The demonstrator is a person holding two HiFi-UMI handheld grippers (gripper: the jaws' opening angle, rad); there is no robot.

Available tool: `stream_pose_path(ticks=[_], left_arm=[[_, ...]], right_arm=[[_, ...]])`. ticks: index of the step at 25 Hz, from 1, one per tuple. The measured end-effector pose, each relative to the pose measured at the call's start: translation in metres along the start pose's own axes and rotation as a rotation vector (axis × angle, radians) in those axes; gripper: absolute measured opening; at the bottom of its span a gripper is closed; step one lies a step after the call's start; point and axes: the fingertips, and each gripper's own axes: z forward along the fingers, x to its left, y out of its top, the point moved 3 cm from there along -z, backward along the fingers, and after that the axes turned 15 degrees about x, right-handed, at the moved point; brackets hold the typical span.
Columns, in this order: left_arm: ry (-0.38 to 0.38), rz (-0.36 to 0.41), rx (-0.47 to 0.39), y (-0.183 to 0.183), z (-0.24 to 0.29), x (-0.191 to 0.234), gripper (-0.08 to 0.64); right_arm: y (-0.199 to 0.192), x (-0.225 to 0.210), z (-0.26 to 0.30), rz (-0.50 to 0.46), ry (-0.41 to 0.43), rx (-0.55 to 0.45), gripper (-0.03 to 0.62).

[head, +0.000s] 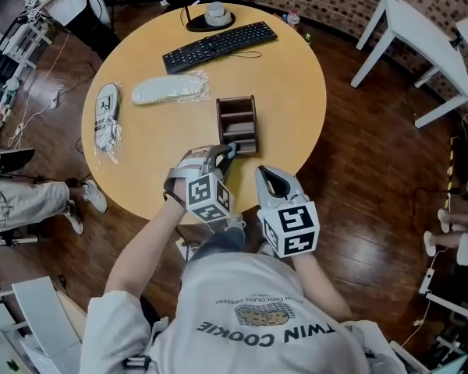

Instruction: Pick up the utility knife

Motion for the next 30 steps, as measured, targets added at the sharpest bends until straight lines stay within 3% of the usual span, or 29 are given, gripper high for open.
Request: stream_pose_path(ticks=[11, 21, 30], left_arm=[[0.049, -0.084, -0.041, 0.013, -0.034, 0.001, 0.074], [0.129, -0.277, -0.119, 0.035, -0.095, -0.011, 0.074], [0.173, -0.519, -0.180, 0.046, -0.156, -0.036, 0.074]], right_arm=[[-0.008, 0.006, -0.022, -0.028, 0.021, -0.015, 0.000], [-0.022, 0.008, -0.059, -0.077, 0.045, -0.037, 0.000], [-0.037, 0.020, -0.098, -0.131, 0.093, -0.048, 0.000]])
